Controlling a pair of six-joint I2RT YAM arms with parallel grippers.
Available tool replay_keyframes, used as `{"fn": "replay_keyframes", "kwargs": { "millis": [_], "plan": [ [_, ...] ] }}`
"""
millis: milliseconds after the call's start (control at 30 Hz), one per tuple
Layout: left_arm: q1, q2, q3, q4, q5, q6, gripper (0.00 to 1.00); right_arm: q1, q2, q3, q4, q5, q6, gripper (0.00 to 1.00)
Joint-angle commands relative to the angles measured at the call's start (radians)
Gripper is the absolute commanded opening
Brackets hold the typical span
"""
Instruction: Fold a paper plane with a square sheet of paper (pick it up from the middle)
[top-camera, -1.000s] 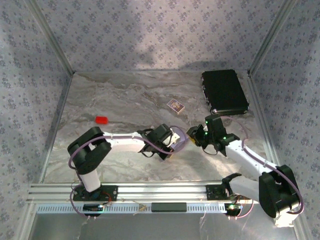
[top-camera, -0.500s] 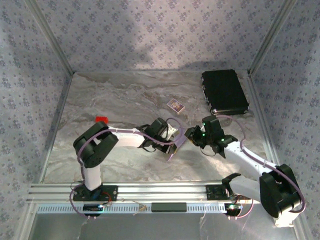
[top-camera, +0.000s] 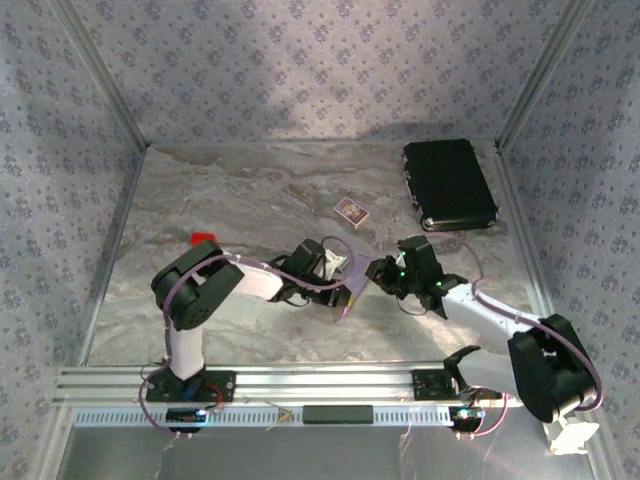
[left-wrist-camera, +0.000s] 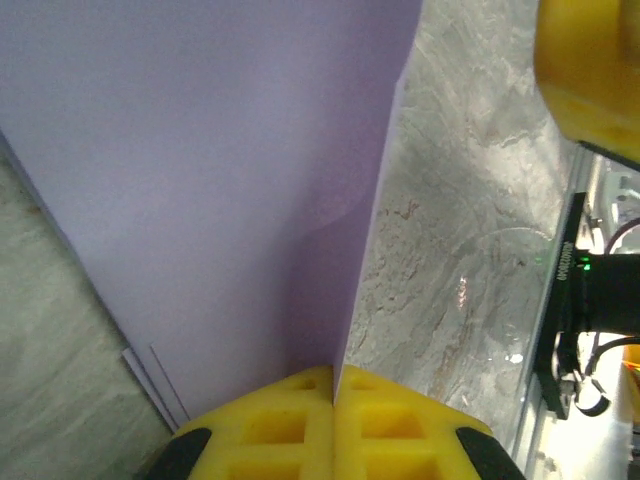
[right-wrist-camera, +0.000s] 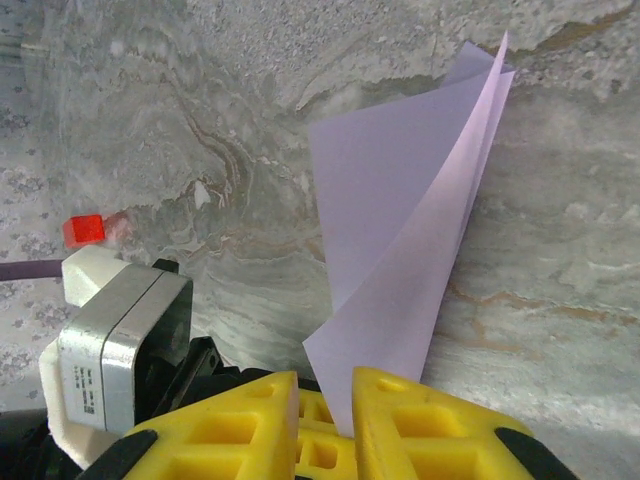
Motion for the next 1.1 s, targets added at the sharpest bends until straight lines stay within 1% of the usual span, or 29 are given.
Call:
{"fn": "replay_keyframes", "kwargs": {
  "millis": [0, 167, 433, 600, 733, 900, 1067],
  "plan": [
    [0.017, 0.027, -0.029, 0.099, 0.030, -0.060, 0.00, 0.003, 0.023, -0.008, 0.052, -0.032, -0.030, 0.20],
    [0.033, 0.029, -0.075, 0.193, 0.040, -0.129, 0.00, 0.001, 0.054, -0.003, 0.085, -0.055, -0.054, 0.15],
    [0.055, 0.060, -0.113, 0.344, 0.060, -0.247, 0.00, 0.002, 0.133, 0.020, 0.148, -0.110, -0.068, 0.14],
    [0.068, 0.083, -0.131, 0.406, 0.064, -0.311, 0.00, -0.001, 0.203, 0.055, 0.176, -0.157, -0.088, 0.13],
    [0.085, 0.091, -0.140, 0.411, 0.059, -0.345, 0.00, -0.005, 0.248, 0.074, 0.195, -0.170, -0.094, 0.13],
    [0.089, 0.102, -0.132, 0.381, 0.057, -0.352, 0.00, -0.014, 0.291, 0.093, 0.211, -0.190, -0.098, 0.13],
    [0.092, 0.129, -0.120, 0.394, 0.073, -0.367, 0.00, -0.024, 0.321, 0.102, 0.223, -0.211, -0.101, 0.13]
  ]
}}
